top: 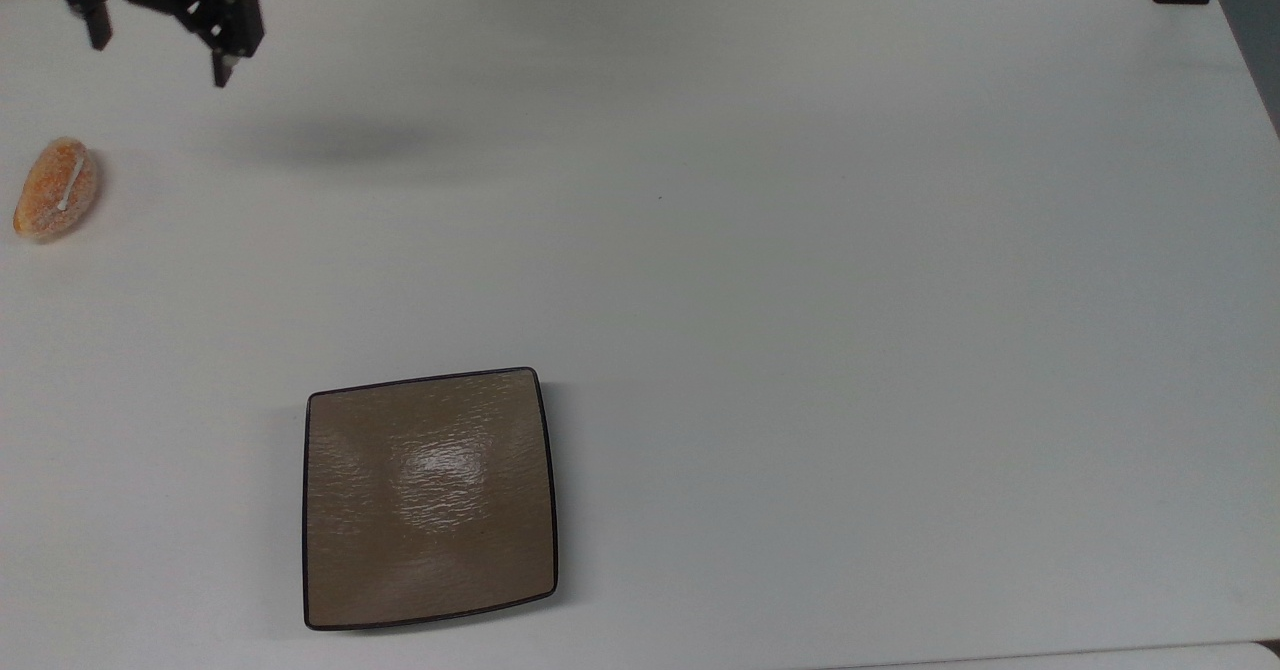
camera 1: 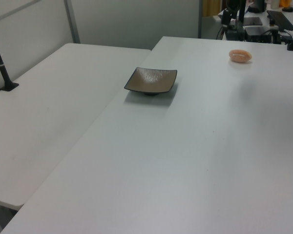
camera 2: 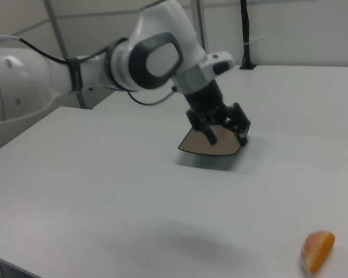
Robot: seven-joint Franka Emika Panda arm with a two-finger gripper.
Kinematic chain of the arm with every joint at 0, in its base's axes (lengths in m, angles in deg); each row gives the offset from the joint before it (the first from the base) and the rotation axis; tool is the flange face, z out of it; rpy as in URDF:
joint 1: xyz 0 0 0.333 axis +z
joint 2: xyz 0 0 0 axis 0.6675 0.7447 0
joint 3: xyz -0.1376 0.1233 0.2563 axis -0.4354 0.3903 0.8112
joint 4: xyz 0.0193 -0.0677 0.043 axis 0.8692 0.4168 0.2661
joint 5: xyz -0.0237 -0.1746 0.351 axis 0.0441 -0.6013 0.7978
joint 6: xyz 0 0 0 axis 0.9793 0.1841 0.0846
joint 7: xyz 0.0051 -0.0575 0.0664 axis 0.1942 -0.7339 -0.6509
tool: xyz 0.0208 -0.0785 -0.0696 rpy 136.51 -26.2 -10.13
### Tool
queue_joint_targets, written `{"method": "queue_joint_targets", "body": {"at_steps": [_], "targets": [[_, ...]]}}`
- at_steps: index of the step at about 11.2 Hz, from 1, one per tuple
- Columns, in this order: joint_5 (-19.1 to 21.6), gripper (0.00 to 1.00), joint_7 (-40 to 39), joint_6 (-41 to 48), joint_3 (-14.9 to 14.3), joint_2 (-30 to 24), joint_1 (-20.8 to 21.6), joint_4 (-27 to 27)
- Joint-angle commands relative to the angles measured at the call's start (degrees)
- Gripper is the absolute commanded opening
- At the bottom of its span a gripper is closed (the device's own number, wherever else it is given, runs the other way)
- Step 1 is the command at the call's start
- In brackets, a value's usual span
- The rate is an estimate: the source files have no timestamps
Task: Bread is placed on a ceramic plate
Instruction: 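Lower the gripper over the bread roll and close on it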
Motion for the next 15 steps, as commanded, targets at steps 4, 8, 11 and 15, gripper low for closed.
{"method": "queue_joint_targets", "body": {"at_steps": [4,8,11,15], "targets": [[-10.7,1.0,-1.1,-12.4,-0.9,11.5,-6.2,0.3],[-15.0,1.0,-1.3,-21.0,-0.9,19.3,-10.0,0.0],[-17.7,1.0,-1.5,-26.9,-0.9,22.5,-12.8,-0.1],[-19.9,1.0,-1.6,-27.0,-0.9,25.2,-13.6,-0.3]]}}
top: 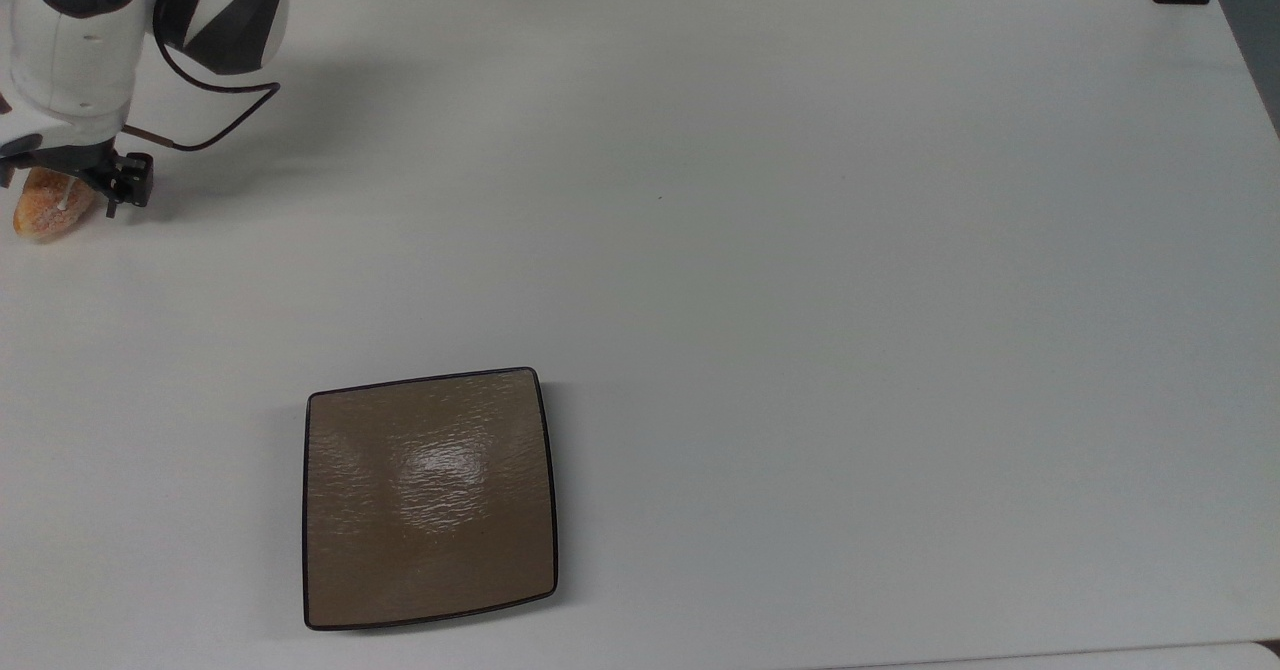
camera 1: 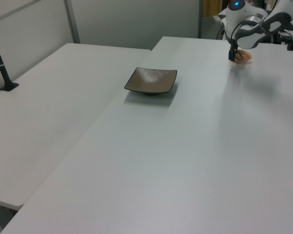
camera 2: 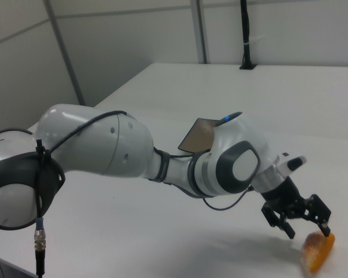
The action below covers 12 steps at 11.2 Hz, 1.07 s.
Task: Bread is placed on a ceramic plate
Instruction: 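Lower the gripper over the bread roll and close on it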
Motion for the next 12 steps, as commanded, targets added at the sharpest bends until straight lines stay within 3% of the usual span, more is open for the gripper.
{"method": "queue_joint_targets", "body": {"at_steps": [1,2,3,4,5,9,12], "targets": [[-2.1,1.0,-0.9,-1.1,-0.3,1.6,-0.3,-0.6],[-2.0,0.89,-0.9,-1.9,-0.3,1.6,-0.4,-0.6],[-1.9,0.7,-0.8,-4.5,-0.3,1.6,-0.9,-0.5],[-1.8,0.45,-0.9,-5.5,-0.3,1.5,-1.3,-0.5],[-1.8,0.3,-0.9,-5.5,-0.3,1.5,-1.3,-0.5],[-1.7,0.2,-1.6,-5.5,-0.3,1.5,-1.2,-0.5],[-1.6,0.19,-1.4,-5.2,0.0,1.3,-1.0,-0.6]]}}
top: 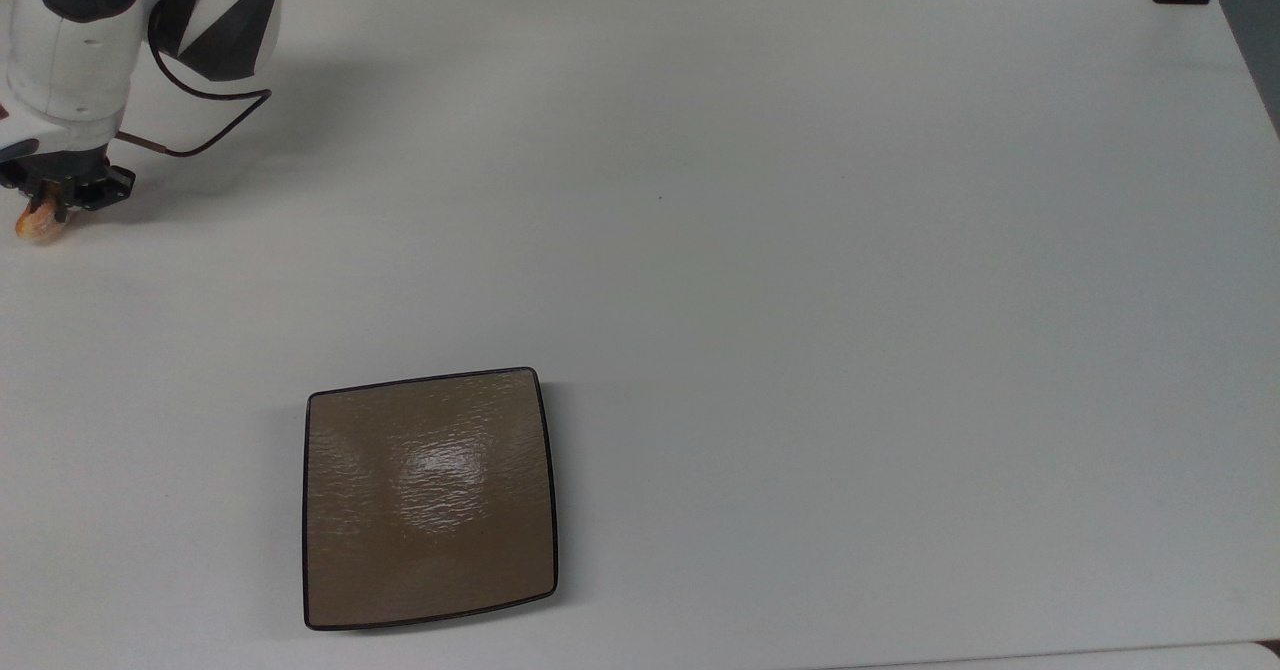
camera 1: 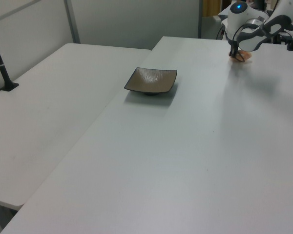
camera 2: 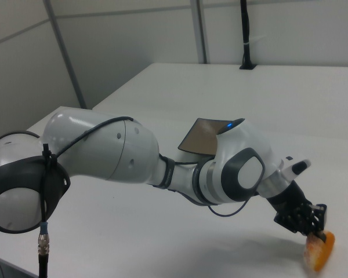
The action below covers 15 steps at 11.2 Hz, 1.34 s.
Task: Bread is placed on a ceramic plate
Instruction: 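Lift the gripped bread roll off the table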
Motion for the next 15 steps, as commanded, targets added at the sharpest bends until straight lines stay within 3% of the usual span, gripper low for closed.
{"method": "queue_joint_targets", "body": {"at_steps": [1,4,6,9,15], "targets": [[-0.1,0.19,-0.7,-0.5,-0.1,-0.2,0.7,-0.3],[0.4,0.12,-0.6,-0.2,-0.1,-0.7,0.8,-1.4],[3.0,0.12,-0.6,-0.3,0.0,-0.8,1.8,-2.0],[5.9,0.12,-0.6,-0.3,0.1,-0.5,5.9,-5.5],[6.1,0.13,-0.5,-1.2,1.9,-0.2,15.2,-12.9]]}}
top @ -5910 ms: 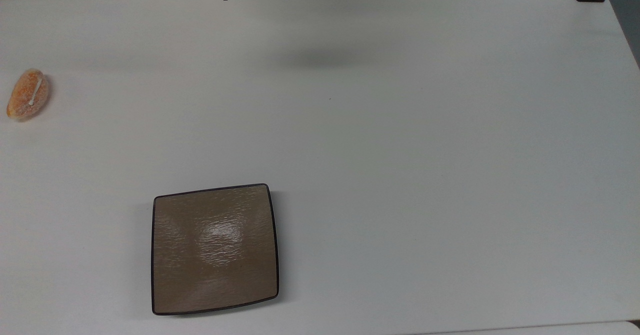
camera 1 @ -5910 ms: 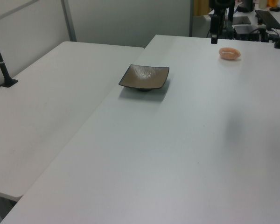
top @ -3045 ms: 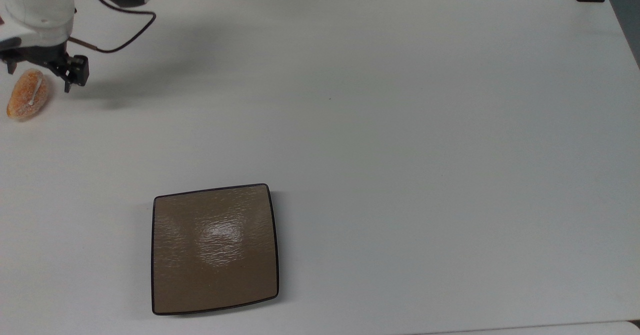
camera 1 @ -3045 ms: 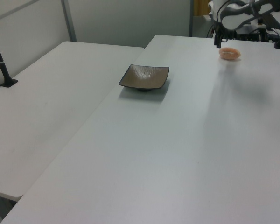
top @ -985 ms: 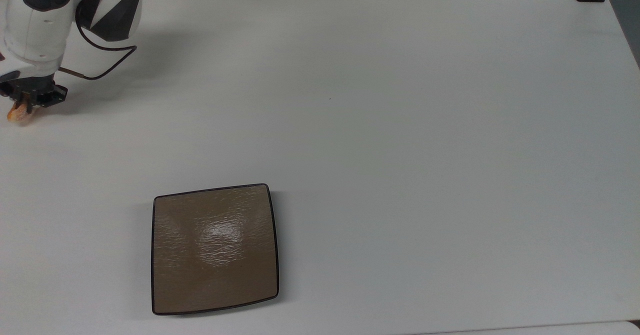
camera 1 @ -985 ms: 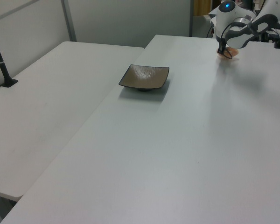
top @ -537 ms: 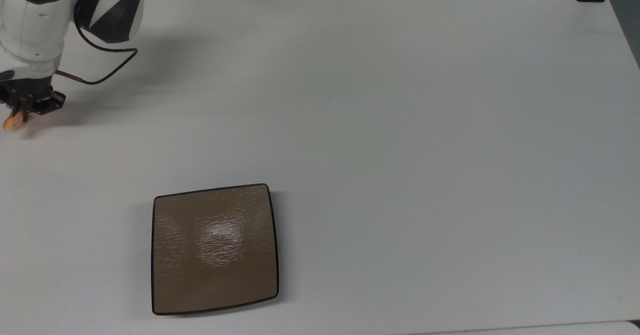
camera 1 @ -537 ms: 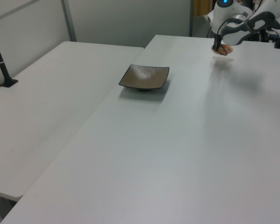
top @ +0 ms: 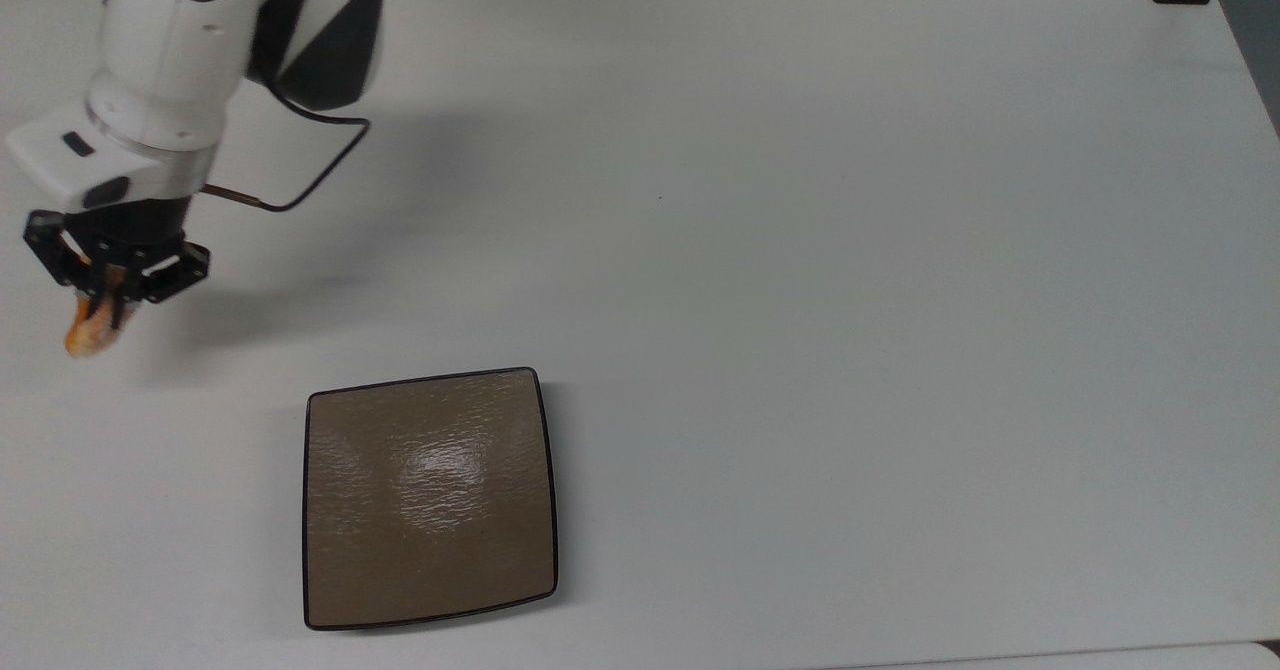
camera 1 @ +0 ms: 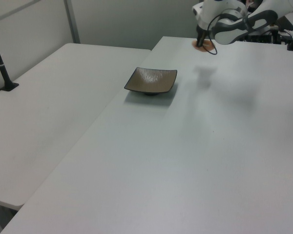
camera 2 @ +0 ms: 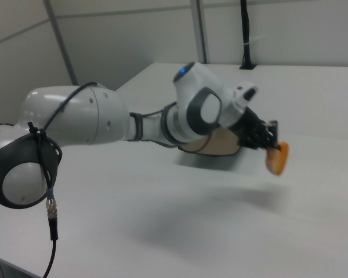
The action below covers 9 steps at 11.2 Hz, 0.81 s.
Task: Bread is placed on a ceramic plate
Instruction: 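Lift the gripped bread roll off the table, then carry the bread roll over the dark square plate and release it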
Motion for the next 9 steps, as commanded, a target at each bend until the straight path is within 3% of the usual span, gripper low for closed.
{"method": "queue_joint_targets", "body": {"at_steps": [1,5,6,7,9], "targets": [[0.8,0.13,-0.7,-1.1,0.5,0.2,4.6,-2.9],[0.6,0.14,-0.7,-1.7,0.6,3.0,11.6,-7.0],[0.4,0.19,-0.7,-4.0,0.6,4.3,12.5,-8.2],[0.4,0.32,-0.6,-7.5,0.5,5.7,13.0,-8.3],[0.4,1.0,-0.5,-10.5,0.2,7.3,13.2,-8.5]]}}
